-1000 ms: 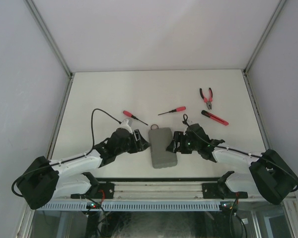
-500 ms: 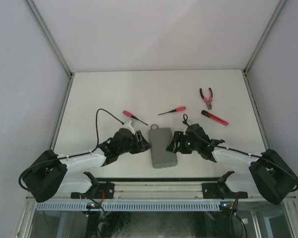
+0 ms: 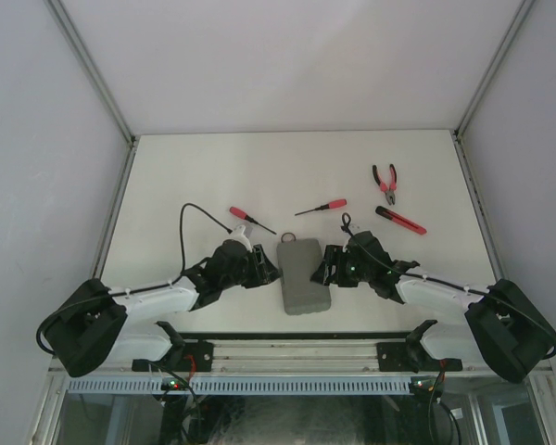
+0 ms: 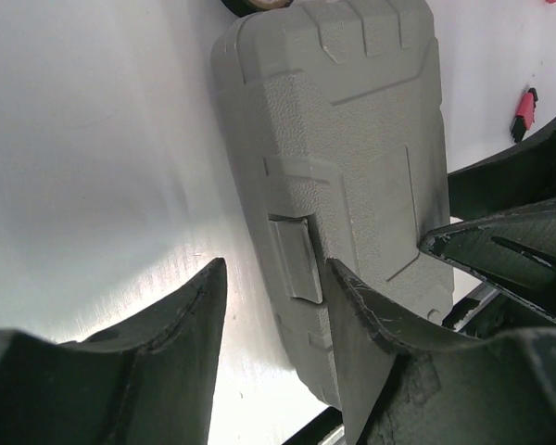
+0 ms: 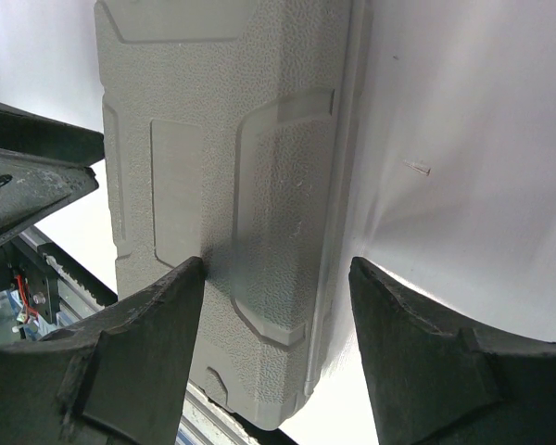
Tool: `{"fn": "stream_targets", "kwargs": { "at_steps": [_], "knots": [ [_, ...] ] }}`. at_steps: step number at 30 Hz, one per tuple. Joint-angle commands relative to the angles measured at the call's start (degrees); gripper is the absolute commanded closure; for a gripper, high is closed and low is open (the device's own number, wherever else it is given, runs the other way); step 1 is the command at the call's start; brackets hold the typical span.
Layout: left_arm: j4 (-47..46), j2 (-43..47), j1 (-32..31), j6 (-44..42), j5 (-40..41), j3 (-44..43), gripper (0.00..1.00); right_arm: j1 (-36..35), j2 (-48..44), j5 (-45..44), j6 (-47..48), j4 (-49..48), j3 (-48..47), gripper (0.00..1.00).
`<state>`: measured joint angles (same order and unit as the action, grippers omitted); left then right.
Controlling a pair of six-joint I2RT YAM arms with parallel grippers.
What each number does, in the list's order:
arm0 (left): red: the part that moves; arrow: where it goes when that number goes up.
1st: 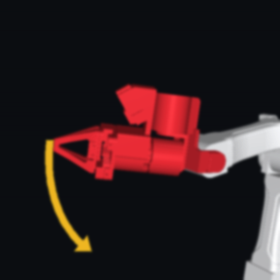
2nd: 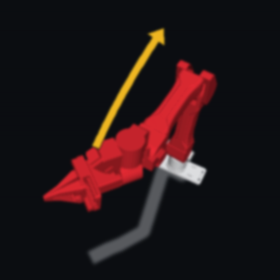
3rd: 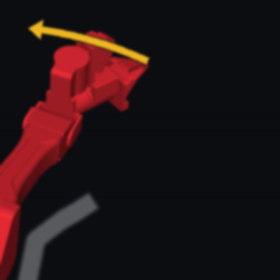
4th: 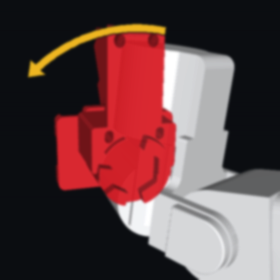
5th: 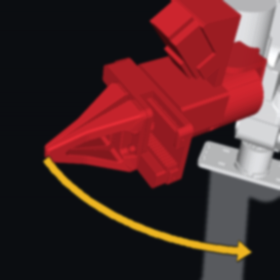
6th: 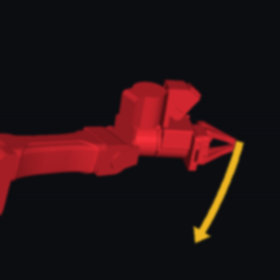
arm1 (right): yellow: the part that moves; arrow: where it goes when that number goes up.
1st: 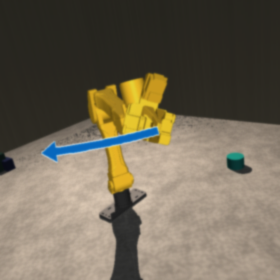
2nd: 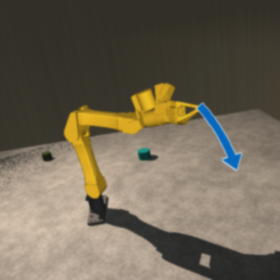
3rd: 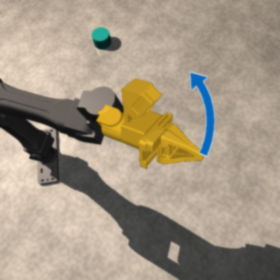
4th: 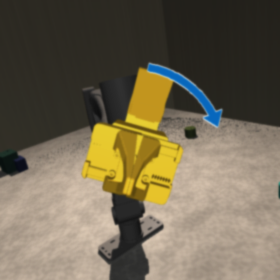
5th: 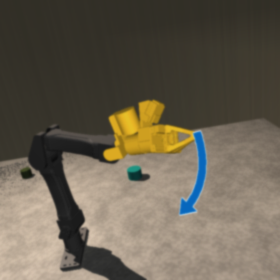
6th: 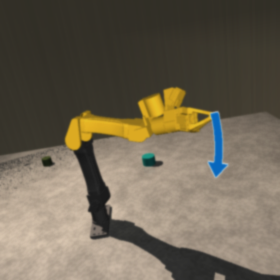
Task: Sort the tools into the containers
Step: Open the storage box at the center of the board.
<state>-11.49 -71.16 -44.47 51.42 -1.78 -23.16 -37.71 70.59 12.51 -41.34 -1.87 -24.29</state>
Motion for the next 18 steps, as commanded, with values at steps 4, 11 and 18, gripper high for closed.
{"fn": "stream_targets", "kwargs": {
  "at_steps": [4, 11, 18],
  "knots": [
    [-0.15, -0.99, 0.35, -0.36, -0.74, -0.05, 0.51, -0.34, -0.79, -1.37, -0.05, -0.13, -1.64, 0.37],
    [3.17, -0.5, 0.35, -1.0, 0.02, -1.1, 0.52, -0.39, -0.41, -1.72, -0.05, 0.12, -1.77, 0.37],
    [5.48, -0.73, 0.35, -2.03, 0.68, -2.32, 0.53, -0.41, 0.44, -1.04, -0.31, -0.43, -1.72, 0.37]
  ]
}}
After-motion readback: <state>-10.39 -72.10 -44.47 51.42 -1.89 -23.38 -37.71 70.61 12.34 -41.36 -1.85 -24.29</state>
